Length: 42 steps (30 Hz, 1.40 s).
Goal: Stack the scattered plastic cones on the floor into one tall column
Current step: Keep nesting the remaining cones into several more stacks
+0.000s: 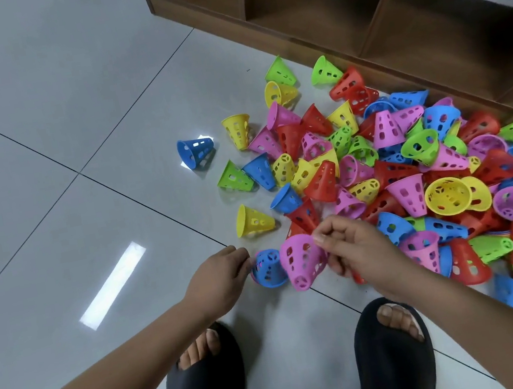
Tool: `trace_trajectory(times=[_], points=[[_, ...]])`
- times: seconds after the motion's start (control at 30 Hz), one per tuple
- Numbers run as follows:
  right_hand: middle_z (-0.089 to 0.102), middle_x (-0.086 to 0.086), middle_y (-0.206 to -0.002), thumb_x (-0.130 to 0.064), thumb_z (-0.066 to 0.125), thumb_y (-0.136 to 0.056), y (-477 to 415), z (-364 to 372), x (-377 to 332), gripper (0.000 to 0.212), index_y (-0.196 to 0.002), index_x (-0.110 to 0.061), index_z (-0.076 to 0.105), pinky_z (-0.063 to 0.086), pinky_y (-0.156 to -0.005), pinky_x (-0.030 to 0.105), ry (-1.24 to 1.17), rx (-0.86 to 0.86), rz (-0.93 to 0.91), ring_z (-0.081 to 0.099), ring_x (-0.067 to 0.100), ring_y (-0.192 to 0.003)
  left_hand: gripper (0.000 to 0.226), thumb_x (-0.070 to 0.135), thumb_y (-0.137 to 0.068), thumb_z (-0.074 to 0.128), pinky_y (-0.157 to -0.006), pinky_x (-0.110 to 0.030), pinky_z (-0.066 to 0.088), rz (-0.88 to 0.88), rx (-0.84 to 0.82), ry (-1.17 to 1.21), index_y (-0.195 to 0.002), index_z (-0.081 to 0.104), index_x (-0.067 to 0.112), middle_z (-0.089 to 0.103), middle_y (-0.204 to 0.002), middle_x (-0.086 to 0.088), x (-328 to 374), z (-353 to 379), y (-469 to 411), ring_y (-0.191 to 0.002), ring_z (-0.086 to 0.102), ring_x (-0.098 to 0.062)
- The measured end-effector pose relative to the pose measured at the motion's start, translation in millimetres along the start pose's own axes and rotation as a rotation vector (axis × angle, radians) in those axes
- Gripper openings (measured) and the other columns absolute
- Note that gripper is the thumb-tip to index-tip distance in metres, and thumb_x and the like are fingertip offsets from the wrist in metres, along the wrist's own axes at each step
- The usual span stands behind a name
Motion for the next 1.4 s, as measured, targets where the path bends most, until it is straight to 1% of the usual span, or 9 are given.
trace_trajectory(times=[0.17, 0.5, 0.67, 0.8, 0.93, 1.1, 1.2, 1.27, 1.4], points=[[0.055, 0.017, -0.069, -0.013, 0.057, -0.108, -12.6, 42.3, 24.9, 0.016, -0.095, -0.004, 0.06, 0.042, -0.047, 0.028, -0.051, -0.128, 0.101, 0.052, 0.027, -0.059, 0.037, 0.046, -0.109, 0.048, -0.072, -0.034, 0.04, -0.034, 0.0, -0.012, -0.092, 0.065, 0.017, 0.055, -0.085, 0.006, -6.6, 1.5, -3.2, -0.078, 0.05, -0.014], [0.065, 0.016, -0.074, -0.014, 0.058, -0.107, -42.8, 40.7, 54.3, 0.018, -0.1, 0.002, 0.06, 0.056, -0.053, 0.034, 0.066, 0.005, 0.222, 0.067, 0.023, -0.059, 0.006, 0.033, -0.102, 0.064, -0.08, -0.029, 0.047, -0.061, 0.187, 0.15, -0.106, 0.069, 0.031, 0.062, -0.106, 0.012, -1.8, -38.5, -19.2, -0.085, 0.063, -0.004], [0.073, 0.022, -0.083, -0.008, 0.062, -0.103, -42.3, 34.9, 61.2, 0.005, -0.1, -0.006, 0.065, 0.064, -0.059, 0.04, 0.165, 0.048, 0.232, 0.074, 0.031, -0.066, 0.026, 0.035, -0.101, 0.067, -0.108, -0.036, 0.042, 0.044, 0.185, 0.102, -0.126, 0.065, 0.033, 0.048, -0.145, 0.003, 15.4, -46.6, -31.0, -0.132, 0.047, -0.02], [0.068, 0.0, -0.085, -0.014, 0.065, -0.098, -42.4, 16.1, 50.1, 0.012, -0.092, -0.024, 0.065, 0.061, -0.057, 0.037, 0.426, 0.18, 0.103, 0.072, 0.019, -0.064, 0.037, 0.036, -0.105, 0.063, -0.118, -0.042, 0.038, 0.063, 0.075, -0.003, -0.14, 0.06, 0.029, 0.039, -0.164, -0.002, 19.9, -40.0, -43.0, -0.146, 0.039, -0.027], [0.055, -0.014, -0.104, -0.019, 0.074, -0.093, -39.3, 1.1, 24.1, 0.024, -0.098, -0.034, 0.056, 0.06, -0.078, 0.037, 0.631, 0.32, -0.147, 0.062, 0.005, -0.087, 0.038, 0.037, -0.107, 0.059, -0.113, -0.038, 0.043, 0.065, 0.036, -0.006, -0.143, 0.059, 0.025, 0.055, -0.151, 0.002, 18.8, -36.7, -46.5, -0.135, 0.052, -0.026], [0.049, -0.013, -0.119, -0.026, 0.074, -0.096, -43.4, 0.8, 22.0, 0.027, -0.116, -0.031, 0.056, 0.059, -0.085, 0.037, 0.723, 0.269, -0.243, 0.062, 0.01, -0.098, 0.025, 0.024, -0.104, 0.067, -0.095, -0.035, 0.055, 0.058, 0.144, 0.093, -0.129, 0.07, 0.026, 0.07, -0.125, 0.012, 27.3, -60.5, -30.6, -0.106, 0.066, -0.005], [0.055, -0.012, -0.113, -0.027, 0.071, -0.098, -44.9, 3.0, 26.6, 0.023, -0.119, -0.026, 0.061, 0.058, -0.082, 0.038, 0.769, 0.247, -0.271, 0.062, 0.011, -0.092, 0.011, 0.023, -0.101, 0.071, -0.073, -0.013, 0.048, -0.015, 0.29, 0.264, -0.109, 0.077, 0.029, 0.072, -0.099, 0.023, 32.1, -89.9, -13.1, -0.077, 0.064, 0.007], [0.059, -0.012, -0.102, -0.026, 0.072, -0.098, -45.7, 2.8, 27.9, 0.016, -0.112, -0.023, 0.066, 0.055, -0.077, 0.037, 0.796, 0.259, -0.278, 0.059, 0.011, -0.086, 0.008, 0.025, -0.099, 0.074, -0.062, -0.013, 0.043, -0.06, 0.343, 0.433, -0.098, 0.077, 0.032, 0.074, -0.089, 0.015, 35.4, -102.5, -0.2, -0.064, 0.058, -0.001], [0.058, -0.012, -0.086, -0.023, 0.074, -0.096, -44.5, -1.9, 25.1, 0.006, -0.093, -0.023, 0.069, 0.053, -0.069, 0.038, 0.793, 0.28, -0.294, 0.057, 0.01, -0.077, 0.003, 0.012, -0.101, 0.072, -0.068, -0.021, 0.05, -0.041, 0.243, 0.805, -0.102, 0.074, 0.014, 0.075, -0.088, -0.001, 49.0, -93.1, 10.3, -0.075, 0.064, -0.013]])
Point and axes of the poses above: each hand's wrist, its own y-axis away from the middle knuckle, its own z-axis out of the palm, x = y × z, the point moved 10 cm from there along -y, towards the middle knuckle
